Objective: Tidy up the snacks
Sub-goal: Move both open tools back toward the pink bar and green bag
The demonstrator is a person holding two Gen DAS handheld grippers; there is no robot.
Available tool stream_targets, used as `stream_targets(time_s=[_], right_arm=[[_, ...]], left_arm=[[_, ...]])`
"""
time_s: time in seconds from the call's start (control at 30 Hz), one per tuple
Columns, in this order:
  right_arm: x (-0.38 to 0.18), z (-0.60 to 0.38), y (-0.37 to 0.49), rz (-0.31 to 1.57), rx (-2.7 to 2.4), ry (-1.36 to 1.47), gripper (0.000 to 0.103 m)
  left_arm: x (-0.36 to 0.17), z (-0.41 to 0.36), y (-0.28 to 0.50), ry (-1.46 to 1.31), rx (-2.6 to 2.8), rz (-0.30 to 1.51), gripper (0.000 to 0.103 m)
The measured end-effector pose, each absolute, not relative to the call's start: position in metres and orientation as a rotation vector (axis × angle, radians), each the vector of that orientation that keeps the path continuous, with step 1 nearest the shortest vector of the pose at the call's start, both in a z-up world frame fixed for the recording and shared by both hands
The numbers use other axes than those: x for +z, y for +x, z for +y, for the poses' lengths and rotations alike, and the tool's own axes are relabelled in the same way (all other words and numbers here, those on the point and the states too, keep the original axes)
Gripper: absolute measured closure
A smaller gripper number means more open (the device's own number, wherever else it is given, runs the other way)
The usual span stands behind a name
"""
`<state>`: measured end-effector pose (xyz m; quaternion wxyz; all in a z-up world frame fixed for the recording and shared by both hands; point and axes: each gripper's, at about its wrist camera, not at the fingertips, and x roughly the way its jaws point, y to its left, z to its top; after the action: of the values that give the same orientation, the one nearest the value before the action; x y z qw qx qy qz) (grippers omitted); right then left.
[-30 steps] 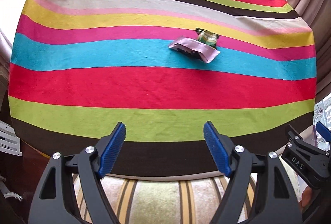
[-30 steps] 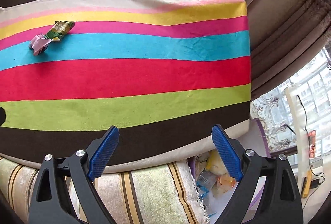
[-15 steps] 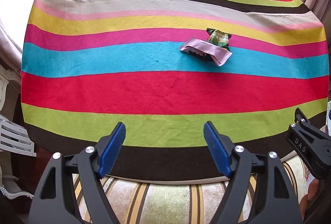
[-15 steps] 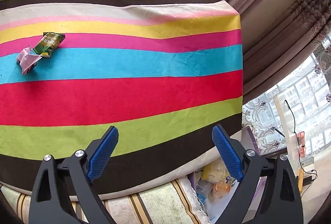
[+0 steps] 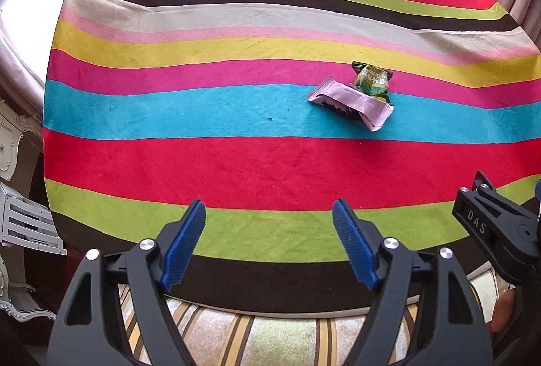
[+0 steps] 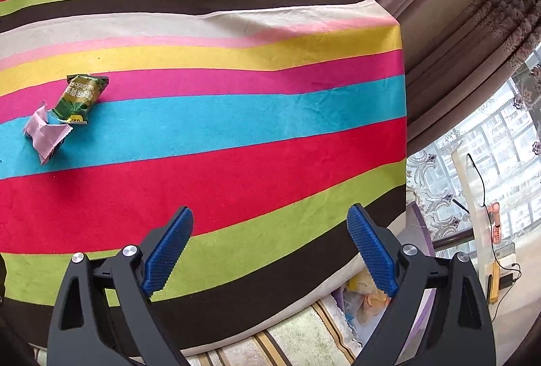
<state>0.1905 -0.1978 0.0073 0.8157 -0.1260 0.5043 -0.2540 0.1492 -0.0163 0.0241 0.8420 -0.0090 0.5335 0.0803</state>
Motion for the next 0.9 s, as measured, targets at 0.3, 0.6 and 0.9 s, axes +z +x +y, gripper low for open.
stream_targets(time_s=[0.3,0.6,0.9], right_arm=[[0.0,-0.19,0.203,1.097,-0.528,-0.27,0.014],[-0.006,-0.183,0.215,1.111,-0.508,-0.27,0.014],[-0.011,-0.175,0.228,1.112,-0.437,-0.25,0.014]], left_arm=[[0.022,-0.011,0.16,-0.033,0.18,1.132,0.026],[0.015,-0.004,0.173,-0.058,0.172,1.13,0.026],[0.008,0.013,0.19,-0.109,0.169,1.115,0.026]])
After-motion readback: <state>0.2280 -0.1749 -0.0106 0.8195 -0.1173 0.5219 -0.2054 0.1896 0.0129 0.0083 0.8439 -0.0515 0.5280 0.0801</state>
